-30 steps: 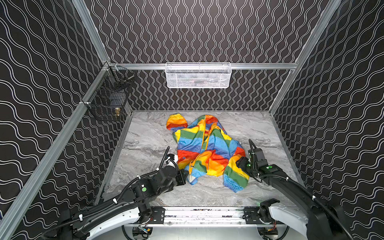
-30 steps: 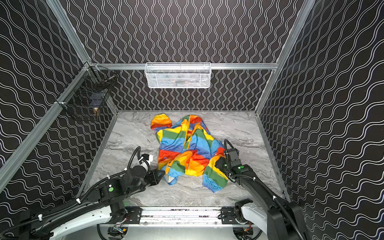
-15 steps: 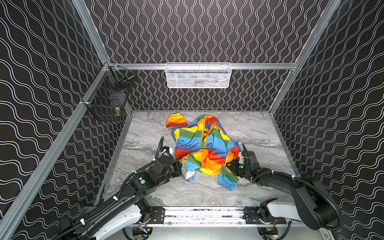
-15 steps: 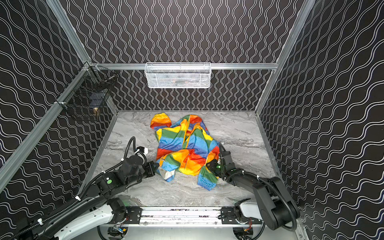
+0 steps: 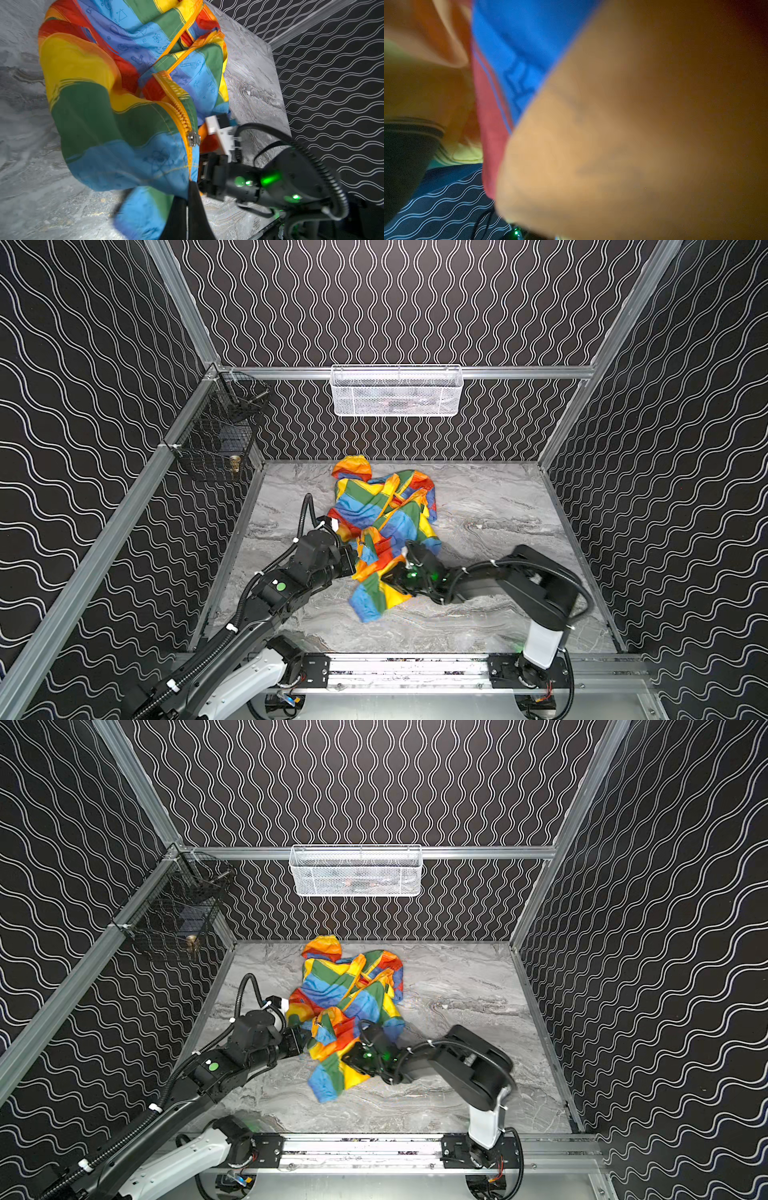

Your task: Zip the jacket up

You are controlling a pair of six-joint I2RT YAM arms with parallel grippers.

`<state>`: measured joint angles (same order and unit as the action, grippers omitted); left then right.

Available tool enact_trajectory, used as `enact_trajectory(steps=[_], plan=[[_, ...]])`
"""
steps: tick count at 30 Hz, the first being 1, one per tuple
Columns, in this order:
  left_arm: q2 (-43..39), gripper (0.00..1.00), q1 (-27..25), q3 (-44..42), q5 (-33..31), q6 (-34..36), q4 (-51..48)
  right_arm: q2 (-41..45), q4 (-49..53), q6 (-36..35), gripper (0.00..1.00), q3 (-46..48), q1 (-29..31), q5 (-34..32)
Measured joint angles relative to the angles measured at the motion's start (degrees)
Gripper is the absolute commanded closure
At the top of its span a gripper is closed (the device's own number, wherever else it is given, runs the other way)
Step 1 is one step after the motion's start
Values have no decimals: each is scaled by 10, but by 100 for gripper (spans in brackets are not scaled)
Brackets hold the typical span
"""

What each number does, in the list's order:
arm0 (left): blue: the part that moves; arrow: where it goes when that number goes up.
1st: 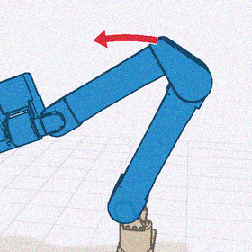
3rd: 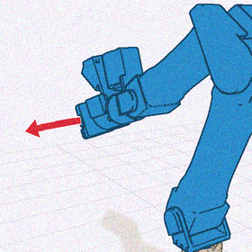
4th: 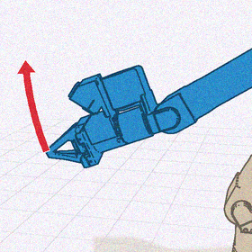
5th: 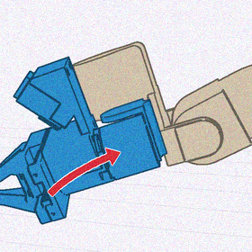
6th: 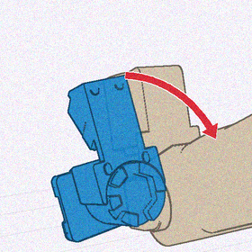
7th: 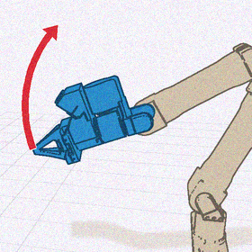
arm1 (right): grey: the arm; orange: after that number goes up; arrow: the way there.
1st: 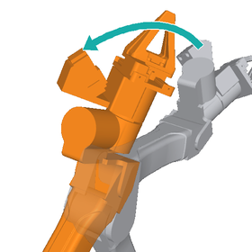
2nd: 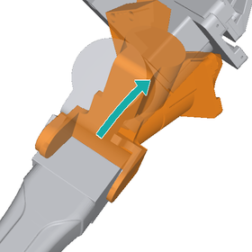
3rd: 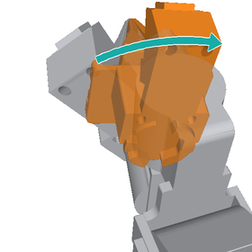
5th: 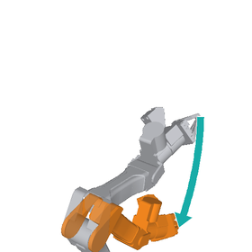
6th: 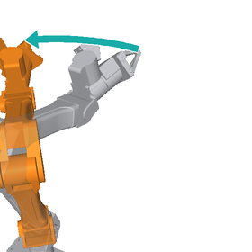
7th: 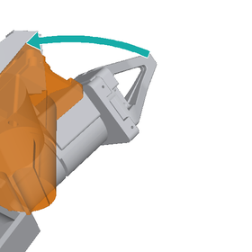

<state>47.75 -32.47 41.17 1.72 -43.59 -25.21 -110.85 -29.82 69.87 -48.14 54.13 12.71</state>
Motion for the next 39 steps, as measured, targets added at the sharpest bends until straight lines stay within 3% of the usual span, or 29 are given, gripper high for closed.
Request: enact_trajectory(steps=[5, 9, 13, 20, 25, 31, 39], plan=[[-7, 100, 26, 1, 11, 11, -15, -88, 50, 5, 74, -166, 37, 0], [-13, 100, 49, 1, 19, 19, -24, -76, 75, -3, 64, -191, 41, -9], [-13, 100, 68, 1, 33, 26, -30, 9, 118, -23, 49, -130, 30, -41], [-5, 100, 85, -4, 55, 35, -30, 234, 219, -88, 32, -5, -17, -113], [-10, 100, 89, -13, 62, 35, -31, 316, 281, -153, 28, 17, -163, -134], [-16, 100, 91, -25, 78, 34, -32, 223, 316, -217, 31, -65, -316, -81], [-21, 100, 92, -42, 102, 31, -34, -7, 299, -231, 37, -231, -378, 40]])
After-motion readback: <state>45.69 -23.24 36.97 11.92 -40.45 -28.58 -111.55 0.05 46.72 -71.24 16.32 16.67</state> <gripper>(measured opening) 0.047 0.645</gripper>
